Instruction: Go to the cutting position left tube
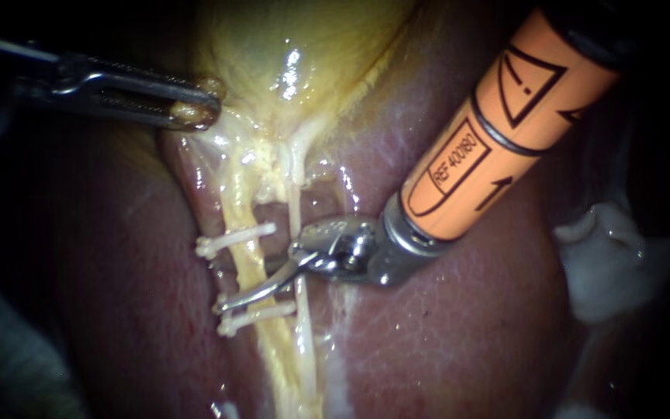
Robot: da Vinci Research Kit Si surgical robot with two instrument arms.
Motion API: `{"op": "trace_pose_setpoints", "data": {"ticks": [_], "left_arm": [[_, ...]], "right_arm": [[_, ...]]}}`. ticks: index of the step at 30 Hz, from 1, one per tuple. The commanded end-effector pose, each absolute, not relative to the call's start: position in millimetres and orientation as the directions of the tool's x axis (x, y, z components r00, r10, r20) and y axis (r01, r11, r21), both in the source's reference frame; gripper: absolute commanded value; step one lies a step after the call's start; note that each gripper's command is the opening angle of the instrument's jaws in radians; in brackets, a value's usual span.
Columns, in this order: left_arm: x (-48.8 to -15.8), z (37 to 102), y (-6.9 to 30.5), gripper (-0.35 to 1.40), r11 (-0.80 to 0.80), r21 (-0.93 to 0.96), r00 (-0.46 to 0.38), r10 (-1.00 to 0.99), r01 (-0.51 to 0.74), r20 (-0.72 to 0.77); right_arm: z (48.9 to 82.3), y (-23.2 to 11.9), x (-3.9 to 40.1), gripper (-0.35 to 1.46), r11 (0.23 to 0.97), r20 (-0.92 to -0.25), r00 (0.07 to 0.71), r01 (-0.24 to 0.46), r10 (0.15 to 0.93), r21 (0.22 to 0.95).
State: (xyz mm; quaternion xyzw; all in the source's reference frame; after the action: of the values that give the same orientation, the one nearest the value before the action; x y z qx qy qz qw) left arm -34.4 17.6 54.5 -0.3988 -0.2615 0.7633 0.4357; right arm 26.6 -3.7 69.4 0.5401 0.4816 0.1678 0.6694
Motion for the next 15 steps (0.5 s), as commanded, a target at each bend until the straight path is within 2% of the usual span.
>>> {"op": "trace_pose_setpoints", "data": {"ticks": [1,10,15], "left_arm": [[-34.4,54.5,17.6,-0.35,-0.483,-0.747,-0.302,0.874,-0.457,-0.381],[-34.5,54.5,17.6,-0.35,-0.483,-0.747,-0.302,0.874,-0.457,-0.381],[-34.5,54.5,17.6,-0.35,-0.483,-0.746,-0.302,0.874,-0.457,-0.381]], "right_arm": [[69.4,-3.7,26.8,1.45,0.362,-0.464,0.474,0.293,0.749,0.885],[69.4,-3.6,28.4,1.45,0.363,-0.456,0.437,0.283,0.775,0.888],[68.3,-3.4,28.6,1.45,0.357,-0.453,0.426,0.288,0.784,0.889]]}}
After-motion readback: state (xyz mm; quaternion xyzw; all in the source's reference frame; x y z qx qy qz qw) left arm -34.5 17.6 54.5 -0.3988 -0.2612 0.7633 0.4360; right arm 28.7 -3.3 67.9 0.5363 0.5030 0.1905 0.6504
